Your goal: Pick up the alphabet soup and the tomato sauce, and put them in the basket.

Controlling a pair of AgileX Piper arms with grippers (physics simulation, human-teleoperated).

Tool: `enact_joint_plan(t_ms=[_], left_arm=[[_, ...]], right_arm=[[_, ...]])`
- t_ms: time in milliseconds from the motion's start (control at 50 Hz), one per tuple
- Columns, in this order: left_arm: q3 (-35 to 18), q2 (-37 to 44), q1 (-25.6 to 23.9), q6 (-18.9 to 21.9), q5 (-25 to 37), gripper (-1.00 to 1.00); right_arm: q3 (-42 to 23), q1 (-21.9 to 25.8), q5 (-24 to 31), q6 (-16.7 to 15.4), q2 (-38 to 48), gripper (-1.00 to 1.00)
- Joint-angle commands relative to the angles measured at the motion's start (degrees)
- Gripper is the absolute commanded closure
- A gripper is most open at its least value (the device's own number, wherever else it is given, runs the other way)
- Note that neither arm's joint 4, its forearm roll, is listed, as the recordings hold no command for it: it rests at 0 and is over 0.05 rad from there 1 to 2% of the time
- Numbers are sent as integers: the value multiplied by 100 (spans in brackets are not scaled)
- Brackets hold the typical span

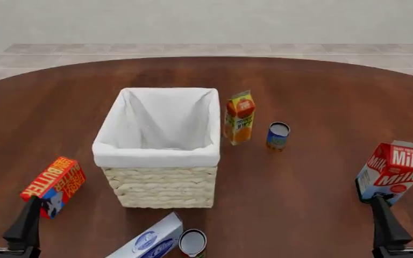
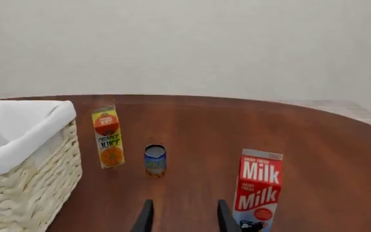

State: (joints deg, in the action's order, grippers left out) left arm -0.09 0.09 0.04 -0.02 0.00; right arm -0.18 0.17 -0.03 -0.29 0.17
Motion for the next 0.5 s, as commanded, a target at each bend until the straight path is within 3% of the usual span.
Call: enact_joint_plan(t_ms=[20, 420, 500], left_arm=[[-17, 36, 25, -5, -28, -100], [-13, 368, 23, -6, -358, -100], [-13, 388, 26, -1, -378, -100]], right_arm=[[-56, 76, 29, -87, 16, -100], [-309, 174, 108, -211, 137, -100], [-542, 162, 195, -98, 211, -100]])
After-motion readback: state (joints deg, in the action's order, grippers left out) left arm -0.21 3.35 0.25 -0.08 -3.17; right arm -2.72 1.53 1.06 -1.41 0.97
